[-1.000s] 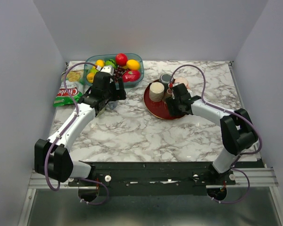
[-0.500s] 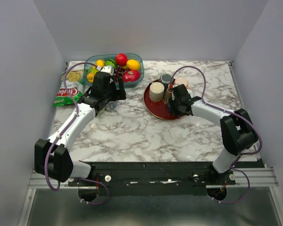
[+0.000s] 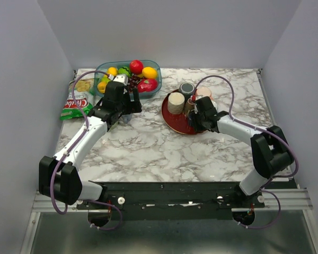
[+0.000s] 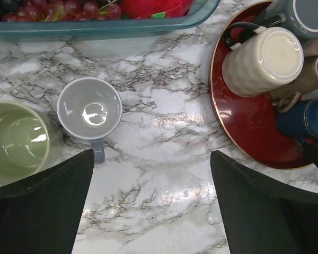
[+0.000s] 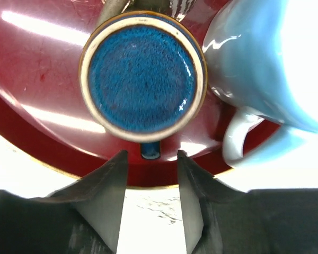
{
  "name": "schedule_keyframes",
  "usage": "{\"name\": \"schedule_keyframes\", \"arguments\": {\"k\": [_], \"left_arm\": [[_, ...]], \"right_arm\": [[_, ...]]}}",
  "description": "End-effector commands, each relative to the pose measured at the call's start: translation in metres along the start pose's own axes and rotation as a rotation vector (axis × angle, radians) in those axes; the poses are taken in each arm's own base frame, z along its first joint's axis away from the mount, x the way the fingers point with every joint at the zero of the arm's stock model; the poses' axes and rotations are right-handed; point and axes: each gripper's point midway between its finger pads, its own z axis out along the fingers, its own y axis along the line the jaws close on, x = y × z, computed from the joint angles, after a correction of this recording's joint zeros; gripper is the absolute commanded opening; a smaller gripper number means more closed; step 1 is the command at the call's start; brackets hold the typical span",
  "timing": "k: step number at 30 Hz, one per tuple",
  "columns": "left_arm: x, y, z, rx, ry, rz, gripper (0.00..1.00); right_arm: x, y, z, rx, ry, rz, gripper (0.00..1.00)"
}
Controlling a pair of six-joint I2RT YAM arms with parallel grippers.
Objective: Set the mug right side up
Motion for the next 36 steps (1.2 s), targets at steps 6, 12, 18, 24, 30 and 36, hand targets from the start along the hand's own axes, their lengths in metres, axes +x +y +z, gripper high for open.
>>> {"name": "schedule_keyframes", "arguments": {"k": [6, 12, 18, 24, 30, 36], "left_arm": [[0.001, -0.001, -0.004, 0.008, -0.013, -0.008, 0.99], [0.002, 0.001, -0.004, 0.003, -0.011, -0.008, 0.99], [0.005, 0.001, -0.003, 0.0, 0.0, -0.005, 0.99], [0.005, 0.001, -0.002, 0.0, 0.003, -0.005, 0.99], [0.004, 0.001, -0.002, 0.0, 0.001, -0.006, 0.99], [0.005, 0.001, -0.002, -0.001, 0.003, -0.007, 0.99]], "right_arm": [[-0.028, 0.004, -0.009, -0.026, -0.124, 0.022, 0.55], [-0.028, 0.006, -0.001, -0.024, -0.118, 0.049, 0.5], [-0.027, 0.008, 0.001, -0.03, -0.14, 0.077, 0.45], [-0.02, 0.009, 0.008, -0.028, -0.124, 0.087, 0.43], [-0.018, 0.007, 0.011, -0.014, -0.123, 0.096, 0.33], [-0.019, 0.005, 0.012, -0.003, -0.127, 0.097, 0.05]]}}
